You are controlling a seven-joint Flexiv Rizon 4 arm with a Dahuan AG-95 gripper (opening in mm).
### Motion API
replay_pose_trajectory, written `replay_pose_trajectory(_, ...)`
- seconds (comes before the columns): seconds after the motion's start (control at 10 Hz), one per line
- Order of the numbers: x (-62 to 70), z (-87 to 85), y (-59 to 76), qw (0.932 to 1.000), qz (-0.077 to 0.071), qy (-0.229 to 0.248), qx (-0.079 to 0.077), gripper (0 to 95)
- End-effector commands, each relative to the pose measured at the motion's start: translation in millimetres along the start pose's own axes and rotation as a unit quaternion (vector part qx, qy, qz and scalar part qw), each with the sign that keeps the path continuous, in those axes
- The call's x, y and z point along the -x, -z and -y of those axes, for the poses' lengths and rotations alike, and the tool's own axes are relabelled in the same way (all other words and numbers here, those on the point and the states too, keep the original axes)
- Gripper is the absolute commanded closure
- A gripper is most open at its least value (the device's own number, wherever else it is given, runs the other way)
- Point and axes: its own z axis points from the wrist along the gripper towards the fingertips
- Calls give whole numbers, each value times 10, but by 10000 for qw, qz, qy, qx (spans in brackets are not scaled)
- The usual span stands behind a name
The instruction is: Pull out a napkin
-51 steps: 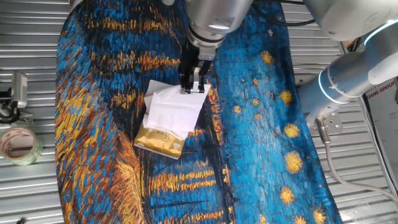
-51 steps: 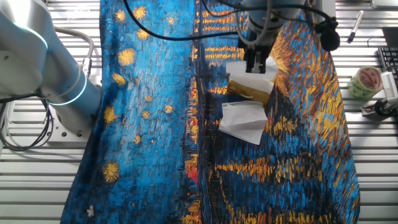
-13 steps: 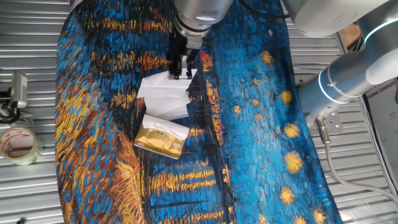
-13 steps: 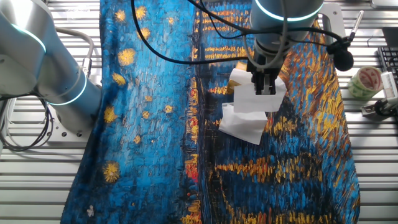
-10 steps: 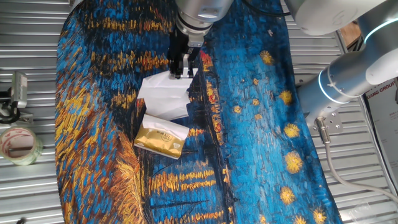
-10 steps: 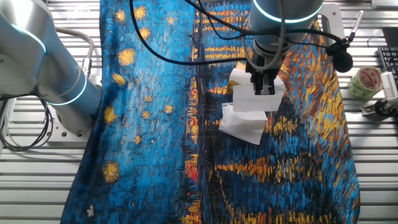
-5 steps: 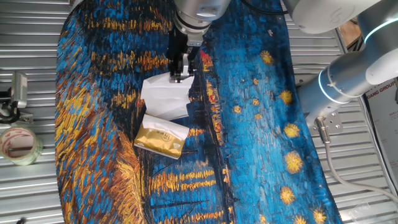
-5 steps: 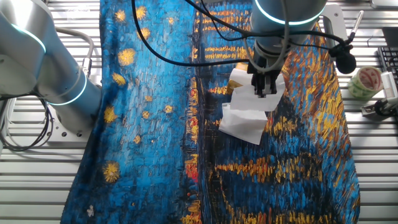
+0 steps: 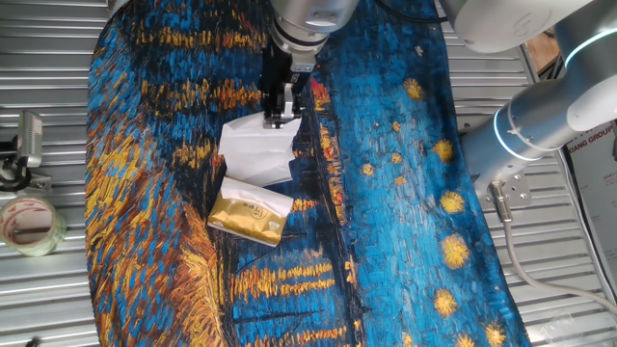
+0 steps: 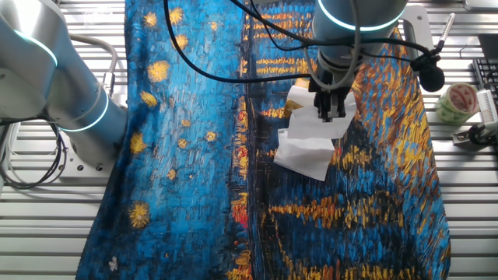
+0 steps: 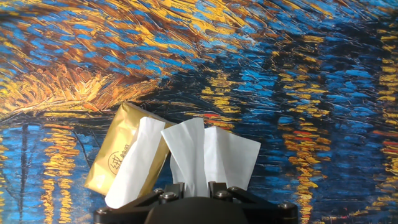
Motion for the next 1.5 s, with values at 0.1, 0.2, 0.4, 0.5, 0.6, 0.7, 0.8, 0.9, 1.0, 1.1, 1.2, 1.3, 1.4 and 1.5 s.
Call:
replay_pose_trajectory(0.1, 2, 0, -1, 10000, -1, 2, 2, 760)
replay_pose_trajectory(0.2, 2, 0, -1, 10000, -1, 2, 2, 760)
replay_pose_trajectory(0.4, 2, 0, -1, 10000, -1, 2, 2, 760)
replay_pose_trajectory(0.5, 2, 0, -1, 10000, -1, 2, 2, 760)
replay_pose_trajectory(0.6, 2, 0, -1, 10000, -1, 2, 2, 760)
replay_pose_trajectory(0.7, 2, 0, -1, 10000, -1, 2, 2, 760)
replay_pose_trajectory(0.8, 2, 0, -1, 10000, -1, 2, 2, 760)
replay_pose_trajectory(0.9, 2, 0, -1, 10000, -1, 2, 2, 760)
replay_pose_trajectory(1.0, 2, 0, -1, 10000, -1, 2, 2, 760)
replay_pose_trajectory(1.1, 2, 0, -1, 10000, -1, 2, 2, 760)
replay_pose_trajectory(1.2, 2, 0, -1, 10000, -1, 2, 2, 760)
replay_pose_trajectory(1.3, 2, 0, -1, 10000, -1, 2, 2, 760)
replay_pose_trajectory(1.4, -6, 0, -4, 9999, 8, 168, 1, 380)
replay_pose_trajectory(1.5, -8, 0, -5, 9998, 4, 173, 1, 380)
